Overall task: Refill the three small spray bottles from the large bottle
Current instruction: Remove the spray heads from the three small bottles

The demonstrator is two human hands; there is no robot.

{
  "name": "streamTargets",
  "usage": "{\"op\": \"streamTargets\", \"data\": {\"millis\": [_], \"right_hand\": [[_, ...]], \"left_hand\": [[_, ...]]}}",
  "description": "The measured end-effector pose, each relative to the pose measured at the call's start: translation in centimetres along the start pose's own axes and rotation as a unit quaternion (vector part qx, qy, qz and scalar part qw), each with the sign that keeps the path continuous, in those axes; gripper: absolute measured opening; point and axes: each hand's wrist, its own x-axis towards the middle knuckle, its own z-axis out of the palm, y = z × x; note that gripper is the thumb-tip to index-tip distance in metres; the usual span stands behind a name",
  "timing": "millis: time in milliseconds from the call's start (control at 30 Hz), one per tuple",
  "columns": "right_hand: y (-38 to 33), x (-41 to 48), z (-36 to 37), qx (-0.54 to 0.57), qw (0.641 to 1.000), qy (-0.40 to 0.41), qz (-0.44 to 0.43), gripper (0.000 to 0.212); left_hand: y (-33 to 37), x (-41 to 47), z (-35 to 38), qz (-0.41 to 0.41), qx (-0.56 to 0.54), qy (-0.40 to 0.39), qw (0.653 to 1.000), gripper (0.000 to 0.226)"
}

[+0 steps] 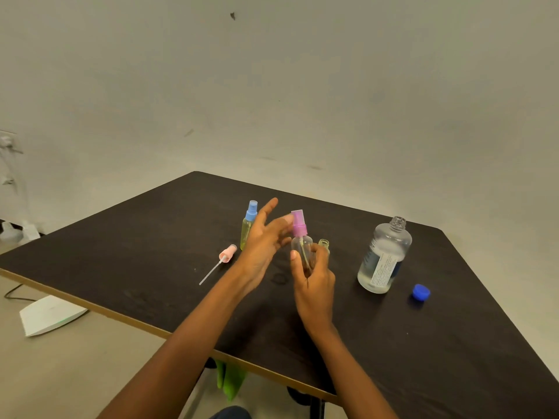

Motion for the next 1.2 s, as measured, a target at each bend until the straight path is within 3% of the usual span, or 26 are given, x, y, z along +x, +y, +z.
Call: {"op": "streamTargets", "data": {"millis": [133, 267, 433, 600, 767, 1067, 1200], "right_hand": [[0.1, 0.0, 0.1, 0.003, 1.000, 0.010, 0.005, 0.026], [0.1, 0.0, 0.0, -0.003, 1.000, 0.013, 0.007, 0.035], [0.1, 0.1, -0.1, -0.025, 1.000, 0.004, 0.004, 0.028], [0.1, 0.1, 0.0, -0.020, 1.000, 0.014, 0.003, 0.032], [0.3, 0.1, 0.2, -0.014, 1.000, 0.022, 0.009, 0.037], [0.2, 0.0, 0.0, -0.032, 0.999, 0.007, 0.015, 0.028], [0.3, 0.1, 0.1, -0.024, 0.999, 0.014, 0.020, 0.033]], "left_hand": [[-0.4, 0.2, -0.3, -0.004, 0.063, -0.019, 0.998, 0.065], [-0.5, 0.3, 0.1, -0.012, 0.078, 0.012, 0.997, 0.075], [-0.3, 0.5, 0.9, -0.016, 0.087, 0.001, 0.996, 0.078], [-0.1, 0.4, 0.0, -0.024, 0.007, -0.029, 0.999, 0.059], [-0.4, 0.6, -0.1, -0.023, 0.083, 0.002, 0.996, 0.073], [0.1, 0.9, 1.1, -0.012, 0.107, 0.005, 0.994, 0.079], [0.2, 0.5, 0.3, -0.034, 0.023, -0.047, 0.998, 0.063]]}}
